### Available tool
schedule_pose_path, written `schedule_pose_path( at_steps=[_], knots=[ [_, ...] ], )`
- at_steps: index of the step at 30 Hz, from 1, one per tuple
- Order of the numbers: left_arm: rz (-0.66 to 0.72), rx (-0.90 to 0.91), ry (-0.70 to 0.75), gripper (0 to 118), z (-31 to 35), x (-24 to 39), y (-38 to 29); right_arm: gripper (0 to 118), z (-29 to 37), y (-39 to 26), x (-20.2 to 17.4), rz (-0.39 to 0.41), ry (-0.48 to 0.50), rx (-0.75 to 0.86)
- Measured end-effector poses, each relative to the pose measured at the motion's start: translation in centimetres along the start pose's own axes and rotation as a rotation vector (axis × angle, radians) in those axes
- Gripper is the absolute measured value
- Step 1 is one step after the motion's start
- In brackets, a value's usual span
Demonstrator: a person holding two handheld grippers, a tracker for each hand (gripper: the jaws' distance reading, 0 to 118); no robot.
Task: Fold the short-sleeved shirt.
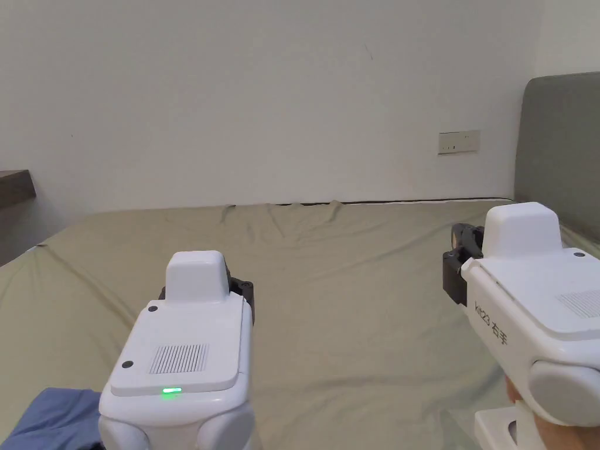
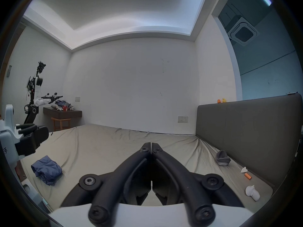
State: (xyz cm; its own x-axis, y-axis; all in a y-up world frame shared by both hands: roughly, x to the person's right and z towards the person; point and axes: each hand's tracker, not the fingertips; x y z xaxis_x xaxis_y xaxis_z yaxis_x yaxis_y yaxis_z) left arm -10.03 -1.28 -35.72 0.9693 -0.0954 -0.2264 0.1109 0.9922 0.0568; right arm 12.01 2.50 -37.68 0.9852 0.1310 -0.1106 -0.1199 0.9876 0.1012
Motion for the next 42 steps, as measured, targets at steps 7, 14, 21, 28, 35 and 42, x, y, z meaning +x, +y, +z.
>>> schedule_pose_path(
  at_steps=[7, 14, 21, 28, 35, 42],
  knots=[
    [0.033, 0.003, -0.018, 0, 1.5, 0.2, 0.1, 0, 0.9, -0.4, 0.2, -0.005, -0.020, 0.003],
    [-0.025, -0.033, -0.022, 111, 1.7, 0.6, 0.4, 99, 1.0, -0.3, 0.4, -0.034, -0.038, -0.014],
    [0.013, -0.002, -0.086, 118, 2.9, 0.3, 0.8, 118, 3.2, 2.0, -0.8, 0.051, -0.023, 0.012],
    [0.061, -0.003, -0.100, 118, 3.8, 0.3, 0.8, 118, 1.5, -0.1, 1.9, -0.242, 0.174, -0.109],
    [0.047, -0.023, -0.066, 118, 3.7, 0.2, 0.4, 118, 1.6, 0.0, 1.7, -0.247, 0.021, -0.136],
    [0.040, -0.038, -0.053, 118, 3.2, -0.2, 0.5, 118, 1.2, -0.6, 1.2, -0.240, 0.070, -0.213]
  ],
)
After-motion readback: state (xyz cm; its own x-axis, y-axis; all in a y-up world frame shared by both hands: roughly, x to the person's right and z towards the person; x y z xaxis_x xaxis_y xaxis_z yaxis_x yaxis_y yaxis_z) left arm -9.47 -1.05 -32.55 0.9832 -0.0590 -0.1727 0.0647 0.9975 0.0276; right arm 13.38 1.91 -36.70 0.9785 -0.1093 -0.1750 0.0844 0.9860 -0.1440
